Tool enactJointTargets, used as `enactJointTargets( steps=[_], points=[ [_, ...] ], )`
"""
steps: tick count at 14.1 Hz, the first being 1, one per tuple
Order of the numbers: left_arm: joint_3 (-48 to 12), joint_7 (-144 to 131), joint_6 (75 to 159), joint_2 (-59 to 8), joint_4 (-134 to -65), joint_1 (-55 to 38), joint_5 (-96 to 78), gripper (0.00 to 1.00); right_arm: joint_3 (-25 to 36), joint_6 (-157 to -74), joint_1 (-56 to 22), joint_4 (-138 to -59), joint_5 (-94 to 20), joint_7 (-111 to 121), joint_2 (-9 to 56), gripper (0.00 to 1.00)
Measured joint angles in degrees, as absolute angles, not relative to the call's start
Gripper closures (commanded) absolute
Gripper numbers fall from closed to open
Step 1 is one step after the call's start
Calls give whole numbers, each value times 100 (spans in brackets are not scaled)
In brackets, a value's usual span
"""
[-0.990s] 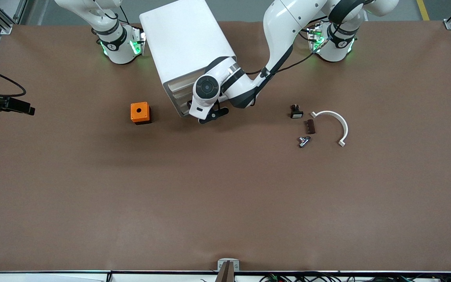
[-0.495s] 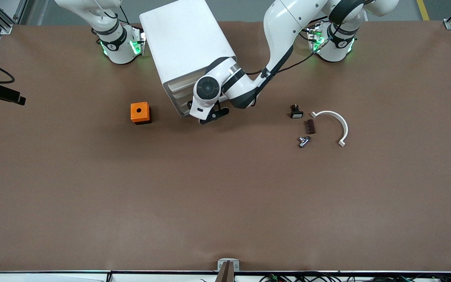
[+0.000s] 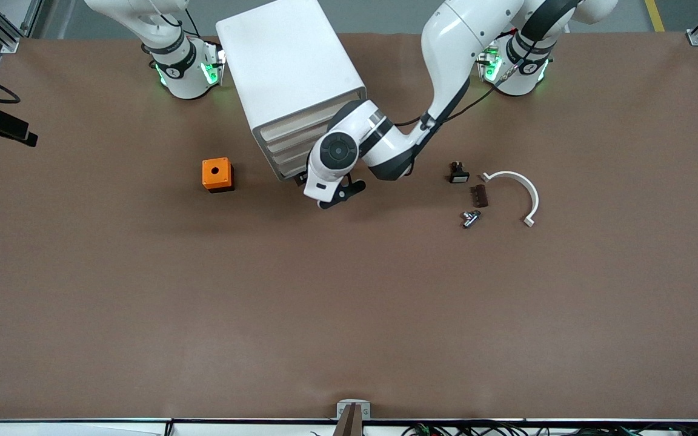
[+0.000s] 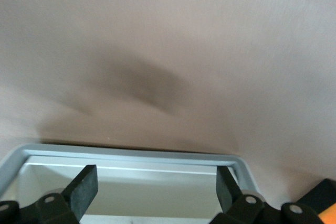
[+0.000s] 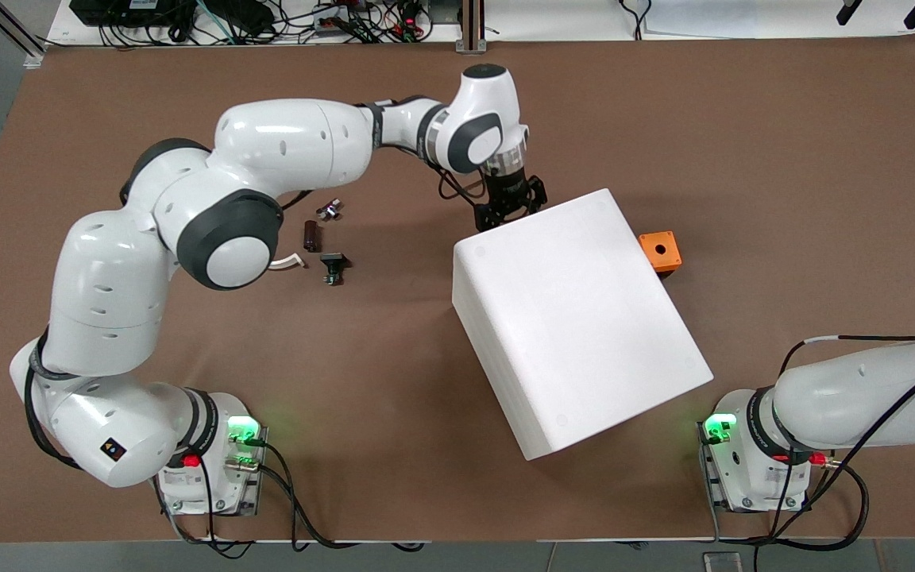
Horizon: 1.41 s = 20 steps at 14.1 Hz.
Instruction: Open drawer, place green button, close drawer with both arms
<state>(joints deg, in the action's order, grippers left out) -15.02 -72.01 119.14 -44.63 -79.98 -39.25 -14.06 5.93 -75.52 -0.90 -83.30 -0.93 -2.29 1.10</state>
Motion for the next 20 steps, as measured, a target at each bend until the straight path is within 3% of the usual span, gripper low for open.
enactJointTargets(
  steps=[7,12,20],
  points=[
    [-1470,-5872,10861,-3253,-7786,-2631,-1119,1,596,-8112,-90,-9292,-93,-229,-662,0],
    [-1461,-4579,9881,-2342,-7801,-1681,-982,1,596,-8297,-90,-9554,-93,-229,-841,0],
    [-1418,-2701,8598,-1571,-7890,-846,-578,1,598,-8485,-90,-9661,-91,-217,-942,0]
  ],
)
